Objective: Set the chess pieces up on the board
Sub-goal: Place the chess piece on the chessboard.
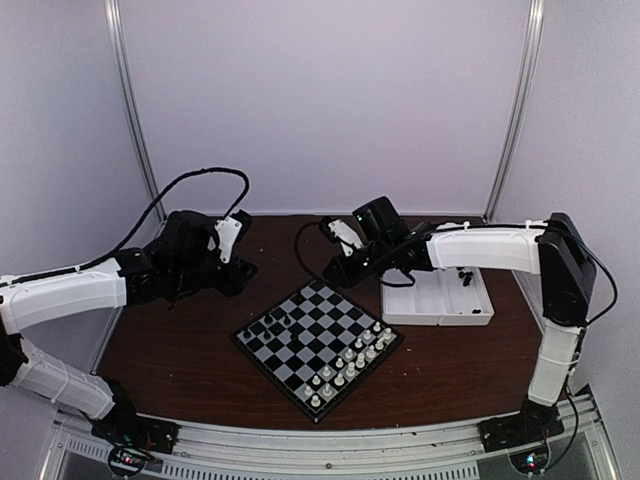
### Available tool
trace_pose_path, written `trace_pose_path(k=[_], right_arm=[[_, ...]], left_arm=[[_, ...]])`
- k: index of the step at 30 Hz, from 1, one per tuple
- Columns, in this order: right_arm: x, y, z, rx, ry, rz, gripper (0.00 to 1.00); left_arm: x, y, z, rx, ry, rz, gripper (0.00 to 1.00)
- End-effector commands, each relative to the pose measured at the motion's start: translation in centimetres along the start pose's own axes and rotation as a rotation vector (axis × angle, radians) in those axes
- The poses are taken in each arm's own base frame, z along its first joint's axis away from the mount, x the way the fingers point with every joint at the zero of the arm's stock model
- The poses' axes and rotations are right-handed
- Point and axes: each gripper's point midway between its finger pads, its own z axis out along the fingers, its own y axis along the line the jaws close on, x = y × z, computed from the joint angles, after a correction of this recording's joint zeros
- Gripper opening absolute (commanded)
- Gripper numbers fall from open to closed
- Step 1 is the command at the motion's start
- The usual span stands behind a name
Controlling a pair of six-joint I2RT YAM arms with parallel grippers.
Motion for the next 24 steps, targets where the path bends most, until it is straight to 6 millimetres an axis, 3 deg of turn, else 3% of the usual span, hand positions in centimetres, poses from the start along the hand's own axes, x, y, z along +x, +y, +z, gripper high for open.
trace_pose_path(k=[1, 5, 13, 24], right_arm=[[-3.8, 2.3, -0.2, -0.042, -0.243, -0.067, 0.08], [-4.0, 3.3, 0.3, -0.029, -0.330, -0.095, 0.08], [-2.5, 4.8, 2.1, -0.033, -0.385, -0.132, 0.10], [1.4, 5.5, 4.1, -0.066, -0.424, -0.089, 0.10]], left_arm=[[-2.5, 0.9, -1.2, 0.003, -0.065, -0.070, 0.52], [-2.4, 1.4, -1.4, -0.001, -0.056, -0.089, 0.52], [-2.5, 1.5, -1.7, 0.003, -0.042, -0.098, 0.52], [-2.9, 1.3, -1.8, 0.015, -0.028, -0.107, 0.51]])
